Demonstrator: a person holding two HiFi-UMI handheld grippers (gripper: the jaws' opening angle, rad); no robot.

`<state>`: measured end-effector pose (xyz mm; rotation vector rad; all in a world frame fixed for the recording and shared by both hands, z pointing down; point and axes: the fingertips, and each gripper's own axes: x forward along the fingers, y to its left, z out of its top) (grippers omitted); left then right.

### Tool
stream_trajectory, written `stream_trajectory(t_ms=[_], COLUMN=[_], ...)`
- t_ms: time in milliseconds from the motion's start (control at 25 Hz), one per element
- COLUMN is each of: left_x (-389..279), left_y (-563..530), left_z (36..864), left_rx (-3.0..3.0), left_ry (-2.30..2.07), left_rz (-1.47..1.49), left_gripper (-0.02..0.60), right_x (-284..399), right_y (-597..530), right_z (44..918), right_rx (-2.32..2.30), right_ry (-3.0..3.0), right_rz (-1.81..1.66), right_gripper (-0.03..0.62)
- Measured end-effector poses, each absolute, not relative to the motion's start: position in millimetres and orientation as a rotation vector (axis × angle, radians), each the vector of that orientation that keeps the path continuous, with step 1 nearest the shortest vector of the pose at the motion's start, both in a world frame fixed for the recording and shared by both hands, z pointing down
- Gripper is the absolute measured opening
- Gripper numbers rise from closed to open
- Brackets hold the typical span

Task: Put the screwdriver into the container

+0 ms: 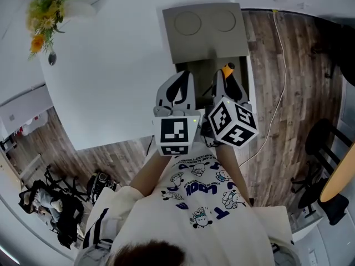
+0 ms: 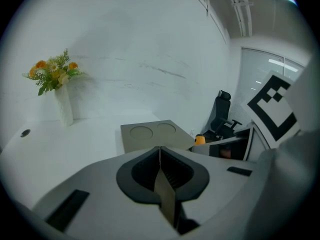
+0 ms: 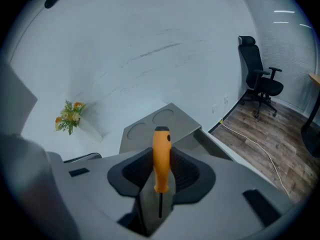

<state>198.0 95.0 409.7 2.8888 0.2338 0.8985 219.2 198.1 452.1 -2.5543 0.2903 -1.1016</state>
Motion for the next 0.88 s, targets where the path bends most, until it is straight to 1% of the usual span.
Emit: stream_trajectory(t_ms=[880], left_x=[202.9], left_y=[123.0], left_z=[435.0], left_rx=[2.849], left_ry=[0.310], left_rz=[0.998], left_gripper=[0.020], right_x=[215.6], right_y=[223.7], right_z=[490.8], right_rx=[-2.459], right_ry=[0.151], right_rz=[-1.244], right_gripper=[0.124])
